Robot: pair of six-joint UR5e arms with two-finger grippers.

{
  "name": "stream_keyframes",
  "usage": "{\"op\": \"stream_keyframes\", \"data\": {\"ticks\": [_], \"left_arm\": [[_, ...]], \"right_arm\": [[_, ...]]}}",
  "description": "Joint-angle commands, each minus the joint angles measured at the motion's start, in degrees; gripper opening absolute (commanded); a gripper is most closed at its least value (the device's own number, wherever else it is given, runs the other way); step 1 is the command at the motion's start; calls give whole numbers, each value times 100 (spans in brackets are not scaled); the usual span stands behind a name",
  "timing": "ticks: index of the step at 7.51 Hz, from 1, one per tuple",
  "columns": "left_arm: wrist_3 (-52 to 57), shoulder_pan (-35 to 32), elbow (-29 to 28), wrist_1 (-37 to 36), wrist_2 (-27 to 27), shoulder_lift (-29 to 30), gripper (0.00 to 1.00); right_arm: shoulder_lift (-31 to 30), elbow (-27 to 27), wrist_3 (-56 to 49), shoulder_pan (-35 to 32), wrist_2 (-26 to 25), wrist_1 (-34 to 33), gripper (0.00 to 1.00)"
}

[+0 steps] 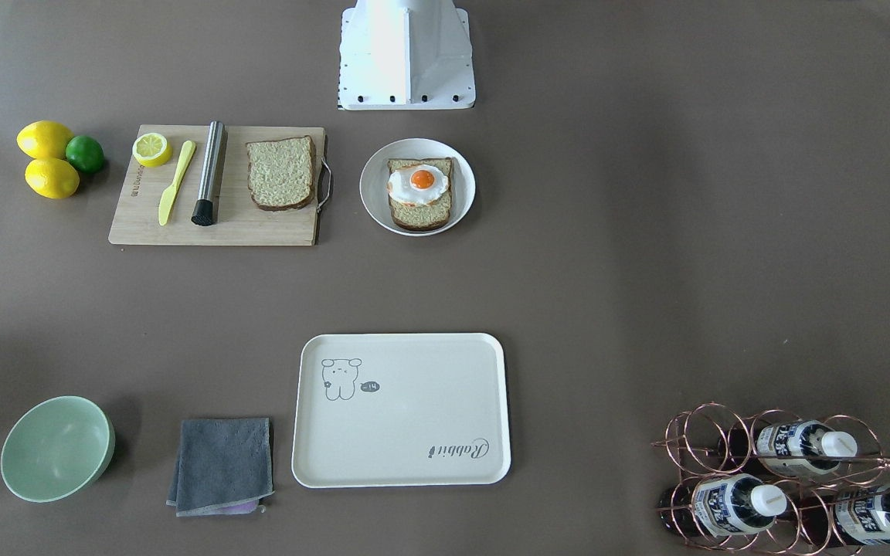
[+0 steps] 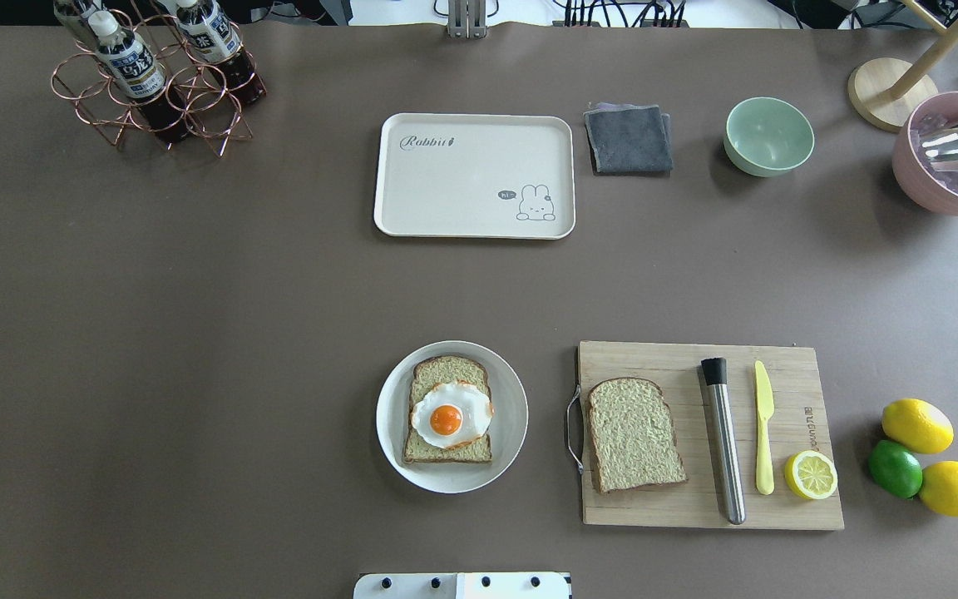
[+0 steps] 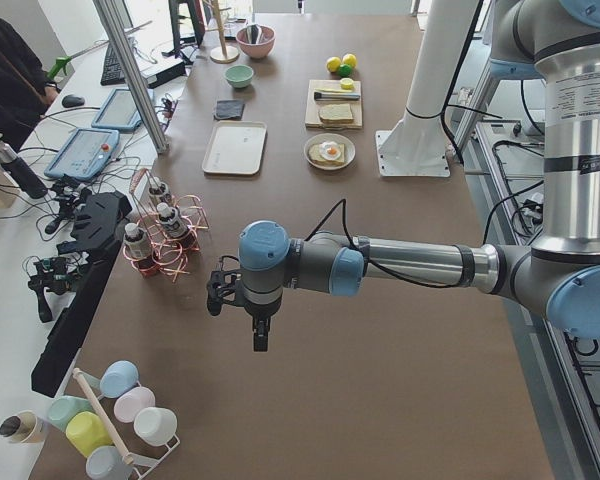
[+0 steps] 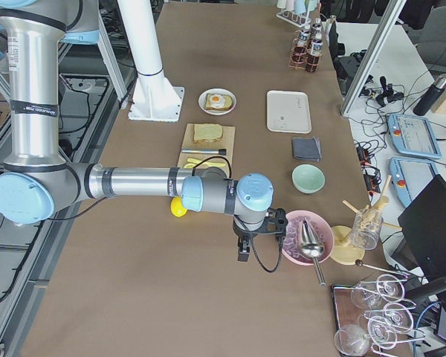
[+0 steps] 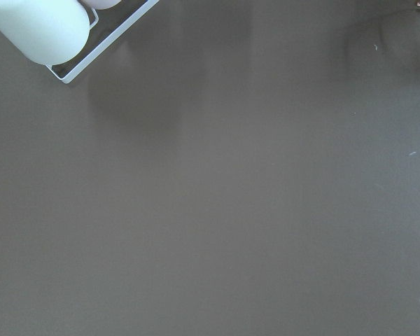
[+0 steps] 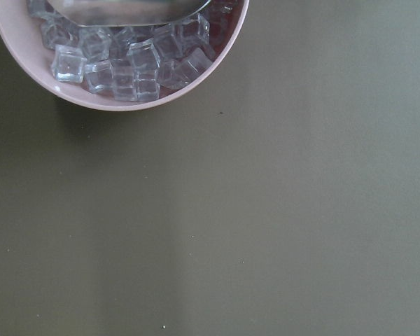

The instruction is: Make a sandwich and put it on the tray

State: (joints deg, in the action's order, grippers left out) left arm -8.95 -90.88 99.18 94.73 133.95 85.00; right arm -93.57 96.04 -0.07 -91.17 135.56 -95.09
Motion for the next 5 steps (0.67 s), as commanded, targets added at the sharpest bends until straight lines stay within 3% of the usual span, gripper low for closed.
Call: {"op": "stream_keyframes", "data": {"ticks": [1,2,5], "left_arm": [[-10,0,-73,-7,0,95,98],[-10,0,-57,-7,0,95,98],[-10,0,-56,2,0,95,98]], "right_arm": [[24,3,24,56,5,0,100],[24,12,15,56,-21,26,100],[-187,-321,24,56,-39,1235,100]]}}
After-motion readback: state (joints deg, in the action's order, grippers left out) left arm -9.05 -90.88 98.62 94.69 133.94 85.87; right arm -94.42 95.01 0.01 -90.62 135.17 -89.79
